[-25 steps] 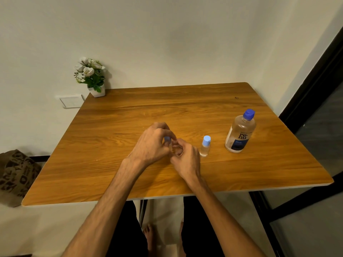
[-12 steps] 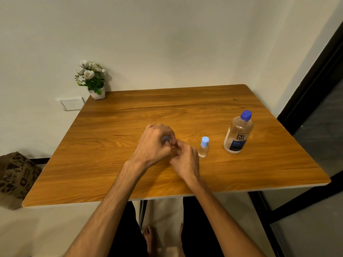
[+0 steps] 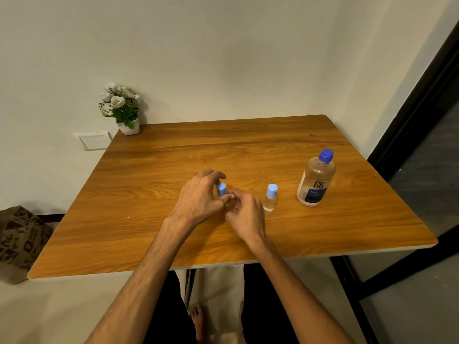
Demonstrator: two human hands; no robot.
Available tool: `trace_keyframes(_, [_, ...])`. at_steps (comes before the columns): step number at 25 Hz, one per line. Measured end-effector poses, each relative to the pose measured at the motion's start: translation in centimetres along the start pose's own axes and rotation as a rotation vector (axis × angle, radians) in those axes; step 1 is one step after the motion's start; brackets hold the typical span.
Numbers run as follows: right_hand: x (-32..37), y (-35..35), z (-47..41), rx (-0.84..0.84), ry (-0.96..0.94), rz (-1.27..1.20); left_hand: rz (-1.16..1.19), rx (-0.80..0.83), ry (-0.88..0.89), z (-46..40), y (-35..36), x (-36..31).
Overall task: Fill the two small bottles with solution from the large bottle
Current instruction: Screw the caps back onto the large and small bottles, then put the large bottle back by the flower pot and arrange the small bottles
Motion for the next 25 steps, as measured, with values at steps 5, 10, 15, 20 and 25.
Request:
trace_keyframes(5, [-0.2,-0.5,0.7,0.024,-0.005,-0.054,0.042,-0.096,-0.067,1.5,1.2,0.1])
trace_keyframes(10, [-0.2,-5.4,3.1,-0.171,-0.094,-0.169,0.024,-0.353,0.043,2.2,0.2,-2.9])
trace_keyframes(15, [-2.5,-14.2,4.4,-0.504,-0.083,-0.303,0.018,-0.368,0.169,0.5,1.4,-7.3])
trace_keyframes(20, [-6.0,-19.0,2.1,-0.682,0.105,-0.259,0.093,-0.322,0.147,-1.3,3.4,-9.3])
trace_keyframes(25, [-8.4,-18.4,-2.5,-0.429,0.295,-0.077,0.129,-0.396,0.132,-0.3,2.1,-7.1])
Point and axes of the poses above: each hand's wrist, its own z-axis away from the middle knuckle, its own y-axis out of the palm, x = y × z, the point moved 6 cm from there along -z, towards the middle knuckle, and after that the axes turned 12 degrees about y, right-handed, at the moved point
